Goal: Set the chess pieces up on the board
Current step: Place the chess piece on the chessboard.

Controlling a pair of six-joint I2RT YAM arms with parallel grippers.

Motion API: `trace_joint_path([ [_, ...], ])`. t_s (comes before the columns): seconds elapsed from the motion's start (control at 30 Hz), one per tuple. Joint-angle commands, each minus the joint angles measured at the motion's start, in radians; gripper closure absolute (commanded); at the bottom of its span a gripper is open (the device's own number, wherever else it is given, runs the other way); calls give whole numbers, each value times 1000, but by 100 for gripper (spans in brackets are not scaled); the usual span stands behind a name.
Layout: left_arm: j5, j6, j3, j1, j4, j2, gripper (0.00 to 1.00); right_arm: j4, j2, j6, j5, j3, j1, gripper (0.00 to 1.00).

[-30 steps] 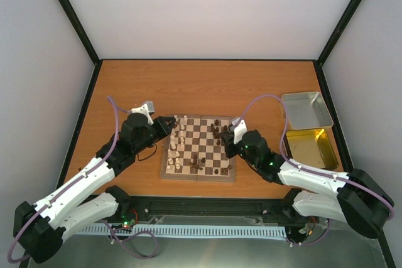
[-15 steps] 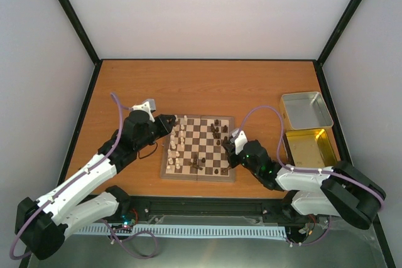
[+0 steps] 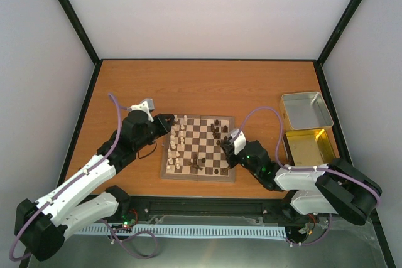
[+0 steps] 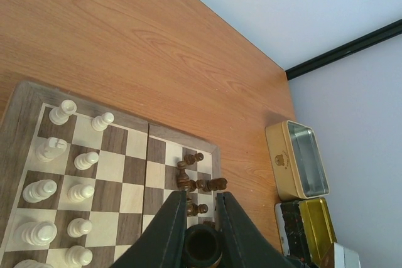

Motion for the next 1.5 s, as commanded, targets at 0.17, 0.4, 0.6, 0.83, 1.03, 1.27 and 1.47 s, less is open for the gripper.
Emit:
trace_joint_path([
  [0.17, -22, 8, 33, 14, 5, 5, 99, 6, -8, 16, 11, -12, 6, 74],
  [0.4, -26, 24, 36, 16, -7, -9, 99, -382, -257, 123, 147, 105, 4, 49],
  [0.6, -32, 65, 29, 19, -11, -22, 99, -774, -386, 304, 242, 273, 1, 37],
  [0.83, -24, 176, 40, 19, -60, -35, 99, -1344, -76, 588, 183, 644, 1, 48],
  [1.03, -30, 233, 45, 19, -74, -49, 99, -1416, 81, 651, 70, 754, 1, 57],
  [1.27, -44, 261, 23, 19, -71, -70, 99, -1405, 161, 648, 40, 805, 1, 54],
  [1.47, -44, 277, 18, 19, -65, -68, 99, -1404, 248, 637, 44, 854, 1, 57],
])
